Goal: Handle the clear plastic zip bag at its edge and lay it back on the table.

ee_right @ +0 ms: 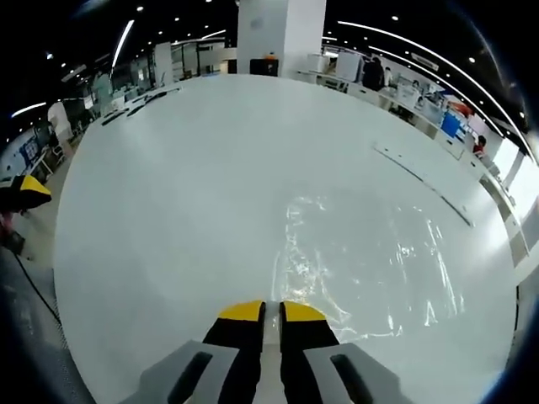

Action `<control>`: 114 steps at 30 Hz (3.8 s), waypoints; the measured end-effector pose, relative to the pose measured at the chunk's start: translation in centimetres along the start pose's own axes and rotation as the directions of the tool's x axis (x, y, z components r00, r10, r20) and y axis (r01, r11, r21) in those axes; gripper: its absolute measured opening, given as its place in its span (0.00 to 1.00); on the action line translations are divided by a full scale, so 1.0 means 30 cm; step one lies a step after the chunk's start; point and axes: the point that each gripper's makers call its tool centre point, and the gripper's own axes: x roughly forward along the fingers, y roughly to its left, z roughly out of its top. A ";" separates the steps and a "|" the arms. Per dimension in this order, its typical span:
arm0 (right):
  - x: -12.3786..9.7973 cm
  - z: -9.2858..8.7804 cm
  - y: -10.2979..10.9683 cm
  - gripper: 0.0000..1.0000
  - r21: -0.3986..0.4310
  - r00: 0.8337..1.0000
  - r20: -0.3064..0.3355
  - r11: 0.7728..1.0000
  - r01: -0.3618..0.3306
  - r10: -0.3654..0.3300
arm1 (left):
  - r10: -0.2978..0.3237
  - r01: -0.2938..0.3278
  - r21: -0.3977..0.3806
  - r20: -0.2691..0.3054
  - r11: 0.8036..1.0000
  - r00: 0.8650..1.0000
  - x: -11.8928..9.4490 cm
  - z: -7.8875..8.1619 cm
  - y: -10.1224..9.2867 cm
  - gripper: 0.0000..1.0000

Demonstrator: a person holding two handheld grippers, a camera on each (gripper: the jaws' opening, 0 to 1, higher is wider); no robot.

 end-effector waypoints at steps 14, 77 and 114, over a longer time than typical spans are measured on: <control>-0.044 -0.011 0.021 0.00 0.100 0.999 0.018 0.994 -0.041 0.039 | -0.013 0.013 0.011 -0.013 1.000 1.000 0.013 0.002 -0.010 0.79; -0.461 0.023 0.230 0.00 0.052 0.945 0.106 0.947 -0.316 0.310 | -0.152 0.166 0.255 -0.073 0.953 0.986 0.128 0.091 -0.138 0.70; -0.524 -0.064 0.333 0.00 -0.043 0.923 0.004 0.922 -0.385 0.386 | -0.241 0.281 0.428 -0.146 0.859 0.960 0.164 0.103 -0.201 0.45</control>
